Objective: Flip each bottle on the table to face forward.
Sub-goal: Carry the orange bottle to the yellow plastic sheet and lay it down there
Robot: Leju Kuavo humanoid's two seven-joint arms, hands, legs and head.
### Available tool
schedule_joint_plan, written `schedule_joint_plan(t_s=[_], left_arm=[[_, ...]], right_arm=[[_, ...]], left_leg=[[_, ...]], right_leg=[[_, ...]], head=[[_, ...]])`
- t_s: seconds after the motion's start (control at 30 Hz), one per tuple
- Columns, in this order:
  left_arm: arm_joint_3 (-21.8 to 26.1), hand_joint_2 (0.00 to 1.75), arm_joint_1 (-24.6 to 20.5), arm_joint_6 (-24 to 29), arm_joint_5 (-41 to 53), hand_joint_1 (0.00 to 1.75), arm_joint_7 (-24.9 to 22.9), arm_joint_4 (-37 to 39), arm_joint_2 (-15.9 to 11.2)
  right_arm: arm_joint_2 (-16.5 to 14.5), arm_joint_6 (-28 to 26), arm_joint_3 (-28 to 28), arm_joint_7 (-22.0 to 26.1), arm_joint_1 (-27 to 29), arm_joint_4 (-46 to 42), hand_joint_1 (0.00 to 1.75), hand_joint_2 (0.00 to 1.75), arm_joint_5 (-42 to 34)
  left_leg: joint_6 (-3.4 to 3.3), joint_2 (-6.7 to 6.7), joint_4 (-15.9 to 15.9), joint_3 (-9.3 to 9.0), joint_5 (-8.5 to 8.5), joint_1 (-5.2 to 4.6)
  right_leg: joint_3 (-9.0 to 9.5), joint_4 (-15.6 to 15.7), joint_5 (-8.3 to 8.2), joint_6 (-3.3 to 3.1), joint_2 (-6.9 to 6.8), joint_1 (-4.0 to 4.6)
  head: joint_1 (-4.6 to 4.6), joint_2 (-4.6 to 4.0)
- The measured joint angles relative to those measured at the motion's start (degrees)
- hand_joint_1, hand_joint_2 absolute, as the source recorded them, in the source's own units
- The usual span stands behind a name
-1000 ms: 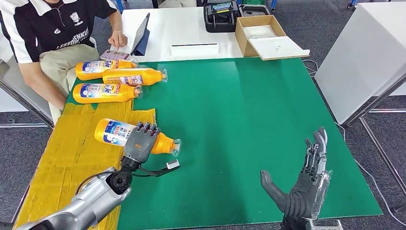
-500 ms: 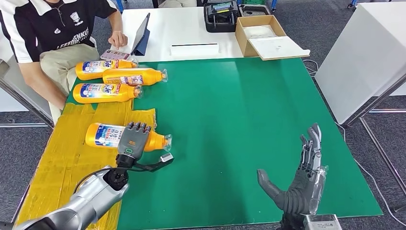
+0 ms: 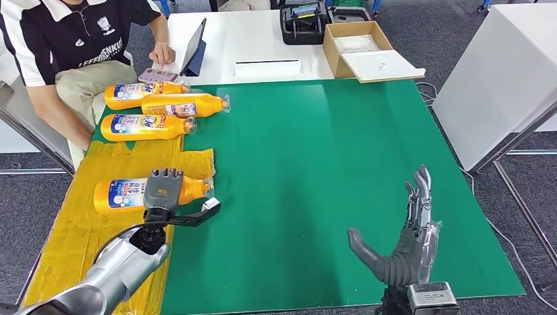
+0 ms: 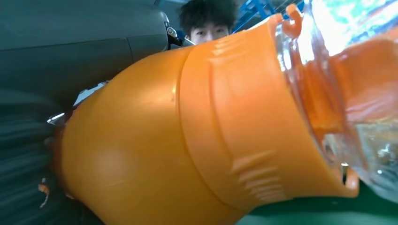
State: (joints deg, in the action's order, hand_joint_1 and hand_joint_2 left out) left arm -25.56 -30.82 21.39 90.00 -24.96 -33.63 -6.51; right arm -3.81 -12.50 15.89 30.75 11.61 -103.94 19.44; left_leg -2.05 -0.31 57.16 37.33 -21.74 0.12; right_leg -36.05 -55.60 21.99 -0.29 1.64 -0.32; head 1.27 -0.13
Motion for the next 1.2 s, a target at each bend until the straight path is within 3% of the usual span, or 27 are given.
schedule_joint_plan(t_s=[0.07,0.1,0.3,0.63,0.73,0.83,1.0,1.2], left_arm=[[0.9,0.44,0.0,-1.7,0.0,0.04,-0.2,0.0,0.0],[1.4,0.0,0.0,-2.9,0.0,0.0,-0.3,0.0,0.0],[4.7,0.0,-0.2,-11.1,0.1,0.0,1.3,-0.5,0.0],[7.2,0.0,1.5,-18.2,0.1,0.0,0.6,-5.1,-0.3],[7.1,0.0,4.4,-22.6,0.1,0.0,-0.2,-11.9,-0.8],[7.0,0.0,8.7,-23.3,0.1,0.0,1.7,-21.4,-0.8],[7.6,0.0,15.7,-20.4,-1.2,0.0,11.5,-39.3,1.2],[9.6,0.0,23.9,-12.0,-12.2,0.0,21.6,-56.4,2.3]], right_arm=[[-0.1,0.0,0.0,-0.1,-0.1,0.3,0.0,1.75,0.4],[-0.1,0.0,0.0,-0.2,-0.1,0.4,0.0,1.75,0.6],[-0.6,0.0,0.0,-0.7,0.3,1.1,0.0,1.75,1.9],[-0.8,-0.3,0.0,-1.6,1.7,1.3,0.0,1.75,2.3],[-0.9,-0.4,0.0,-2.1,2.2,1.3,0.0,1.75,2.0],[-1.2,-0.3,-0.1,-2.8,3.0,1.0,0.0,1.75,1.7],[-1.9,0.1,-0.5,-3.3,4.4,-0.7,0.0,1.75,1.0],[-1.9,-1.3,-0.2,-2.4,5.2,-1.4,0.0,1.75,1.0]], left_leg=[[0.0,0.01,0.0,-0.01,0.0,0.01],[0.0,0.01,0.0,-0.03,-0.01,0.01],[-0.04,-0.05,-0.1,-0.54,-0.45,0.01],[0.0,-0.16,-0.1,-0.93,-0.36,0.0],[0.0,-0.19,-0.1,-0.91,-0.23,-0.03],[-0.01,-0.19,0.0,-0.78,-0.24,-0.07],[-0.11,-0.15,0.0,-0.49,-0.32,-0.13],[-0.21,0.05,0.0,-0.47,-0.51,-0.13]], right_leg=[[0.02,0.0,0.0,0.0,0.0,0.0],[0.03,0.0,0.0,0.0,0.01,0.0],[0.62,0.0,0.19,-0.05,-0.01,0.0],[0.95,0.0,0.25,-0.05,-0.13,0.02],[0.92,0.0,0.28,0.0,-0.16,0.0],[0.75,0.0,0.3,0.04,-0.16,-0.02],[0.51,0.0,0.31,0.09,-0.12,-0.11],[0.42,0.0,0.39,0.16,0.02,-0.14]], head=[[0.0,0.0],[0.01,0.0],[0.02,0.0],[0.01,0.0],[0.0,0.0],[0.0,0.0],[-0.02,0.0],[0.02,0.0]])
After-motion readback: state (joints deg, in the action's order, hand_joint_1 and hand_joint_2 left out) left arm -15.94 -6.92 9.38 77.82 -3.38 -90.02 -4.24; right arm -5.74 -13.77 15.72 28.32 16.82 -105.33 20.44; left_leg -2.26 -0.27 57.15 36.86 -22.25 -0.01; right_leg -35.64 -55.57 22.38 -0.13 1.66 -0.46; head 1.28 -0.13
